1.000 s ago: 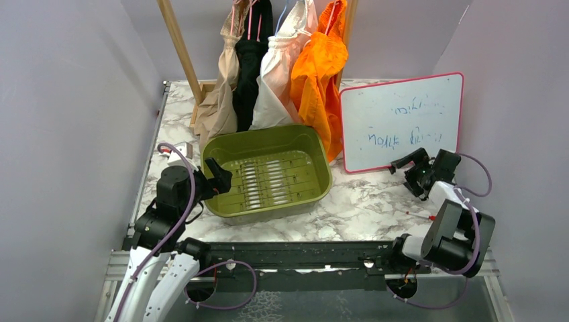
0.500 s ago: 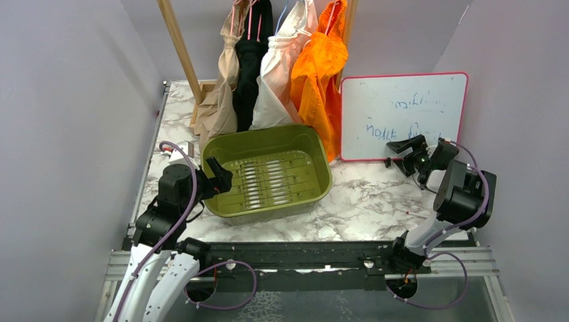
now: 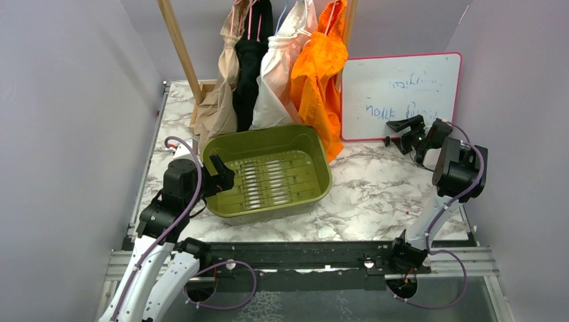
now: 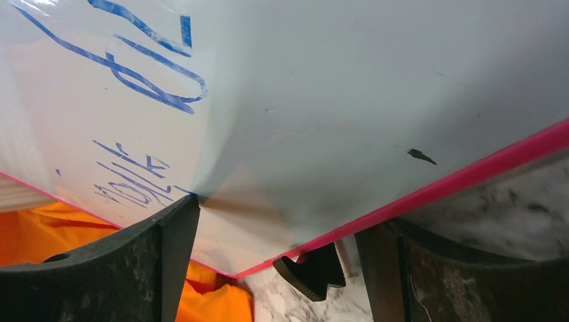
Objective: Remove the shorts from the hanger
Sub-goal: Move the distractor to the corner of the board.
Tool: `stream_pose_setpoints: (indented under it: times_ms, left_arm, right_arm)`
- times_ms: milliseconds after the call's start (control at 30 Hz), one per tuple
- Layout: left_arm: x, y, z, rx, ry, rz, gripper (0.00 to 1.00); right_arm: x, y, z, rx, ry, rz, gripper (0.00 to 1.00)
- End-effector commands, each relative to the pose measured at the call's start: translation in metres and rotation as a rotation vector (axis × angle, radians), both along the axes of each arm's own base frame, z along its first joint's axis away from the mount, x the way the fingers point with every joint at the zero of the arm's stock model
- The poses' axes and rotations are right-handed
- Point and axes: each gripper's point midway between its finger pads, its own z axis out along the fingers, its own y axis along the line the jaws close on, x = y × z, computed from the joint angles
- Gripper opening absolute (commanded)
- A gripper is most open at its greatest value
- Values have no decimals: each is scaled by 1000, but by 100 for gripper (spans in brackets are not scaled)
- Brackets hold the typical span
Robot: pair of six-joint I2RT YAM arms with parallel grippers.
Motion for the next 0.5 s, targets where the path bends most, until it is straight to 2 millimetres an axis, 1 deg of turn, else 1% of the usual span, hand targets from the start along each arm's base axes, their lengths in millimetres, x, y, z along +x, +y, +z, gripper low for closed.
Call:
stream_pose_setpoints:
  times_ms: [0, 67, 133, 167, 200, 233, 333, 400, 467]
  left_arm:
    - [3, -1, 8, -9, -32, 3, 99]
    - [5, 0, 8, 0, -31, 8, 99]
    - [6, 1, 7, 1, -25, 12, 99]
    - [6, 0, 6, 1, -22, 13, 99]
    - [7, 1, 5, 2, -18, 15, 99]
    - [8, 0, 3, 3, -13, 16, 99]
    - [10, -1, 0, -1, -2, 20, 99]
    - [10, -2, 1, -10, -1, 22, 99]
    - [8, -1, 2, -21, -4, 29, 99]
  right_arm:
    - [32, -10, 4, -6, -33, -63, 85]
    - [42, -19, 6, 1, -28, -112, 85]
    - [54, -23, 8, 15, -41, -131, 85]
    - [61, -22, 9, 21, -39, -128, 85]
    - [65, -19, 6, 25, -28, -120, 85]
    - [71, -14, 8, 21, -35, -108, 85]
    - [85, -6, 7, -18, -24, -105, 85]
    - [88, -2, 4, -13, 5, -90, 85]
    - [82, 0, 8, -27, 13, -90, 85]
